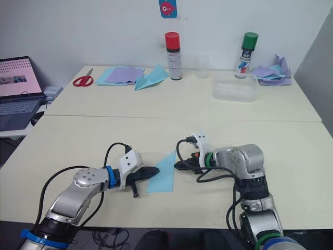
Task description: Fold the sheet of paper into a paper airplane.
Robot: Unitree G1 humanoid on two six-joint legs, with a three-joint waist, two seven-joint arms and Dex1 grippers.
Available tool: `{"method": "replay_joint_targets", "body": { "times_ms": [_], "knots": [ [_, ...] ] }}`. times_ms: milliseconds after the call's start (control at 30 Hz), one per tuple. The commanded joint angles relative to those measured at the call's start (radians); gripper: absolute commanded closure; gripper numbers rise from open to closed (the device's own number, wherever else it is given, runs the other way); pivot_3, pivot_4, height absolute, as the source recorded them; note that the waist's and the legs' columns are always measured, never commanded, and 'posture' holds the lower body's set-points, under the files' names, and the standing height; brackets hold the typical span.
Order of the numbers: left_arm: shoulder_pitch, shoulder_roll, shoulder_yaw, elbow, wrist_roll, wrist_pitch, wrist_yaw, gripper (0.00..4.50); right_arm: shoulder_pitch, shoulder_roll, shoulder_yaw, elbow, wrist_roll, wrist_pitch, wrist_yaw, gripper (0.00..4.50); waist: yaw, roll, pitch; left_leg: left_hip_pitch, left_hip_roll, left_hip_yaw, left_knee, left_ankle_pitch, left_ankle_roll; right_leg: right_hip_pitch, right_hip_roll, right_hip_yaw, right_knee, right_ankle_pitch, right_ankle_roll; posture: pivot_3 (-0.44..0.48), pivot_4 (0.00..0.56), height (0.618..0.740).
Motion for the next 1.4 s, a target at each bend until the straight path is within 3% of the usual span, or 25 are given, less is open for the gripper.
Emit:
{"method": "replay_joint_targets", "body": {
  "times_ms": [33,300,667,867,1133,1400],
  "knots": [
    [0.024,-0.012,-0.055,0.091,0.059,0.043,0.029,4.5,0.024,-0.01,-0.003,-0.128,0.115,0.025,-0.058,2.1,0.0,0.001,0.001,-0.001,0.0,0.0,0.0,0.0,0.0,0.0,0.0,0.0,0.0,0.0,0.0,0.0,0.15,0.74],
    [0.011,-0.026,-0.053,0.112,0.062,0.035,0.032,4.5,0.046,-0.1,0.038,-0.108,0.369,0.025,-0.219,2.1,0.0,0.001,0.001,-0.003,-0.003,0.002,0.001,0.002,0.003,-0.004,-0.003,0.002,-0.005,-0.001,-0.001,0.0,0.15,0.74],
    [0.016,-0.041,-0.056,0.111,0.066,0.031,0.047,4.5,0.009,-0.022,0.03,0.119,0.74,0.025,-0.714,2.1,-0.001,0.0,0.001,-0.005,-0.003,0.002,0.001,0.004,0.006,-0.002,-0.003,0.002,-0.005,0.002,0.003,0.0,0.15,0.74],
    [0.02,-0.044,-0.051,0.11,0.065,0.03,0.055,4.5,-0.016,0.004,0.03,0.22,0.909,0.025,-0.917,2.1,-0.002,0.0,0.001,-0.005,-0.003,0.002,0.001,0.004,0.007,-0.004,-0.003,0.003,-0.006,0.001,0.002,0.0,0.15,0.74],
    [0.035,-0.041,-0.044,0.101,0.064,0.029,0.059,4.5,-0.055,0.052,0.013,0.294,1.015,0.007,-1.015,2.1,-0.006,0.0,0.0,-0.005,-0.002,0.002,0.001,0.004,0.007,-0.004,-0.003,0.002,-0.006,0.002,0.002,0.0,0.15,0.74],
    [0.034,-0.039,-0.046,0.112,0.067,0.018,0.055,4.5,-0.054,0.035,0.034,0.296,1.137,-0.069,-1.014,2.1,-0.007,0.0,0.0,-0.007,-0.002,0.002,0.0,0.004,0.007,-0.005,-0.003,0.002,-0.006,0.002,0.002,0.0,0.15,0.74]
  ]
}}
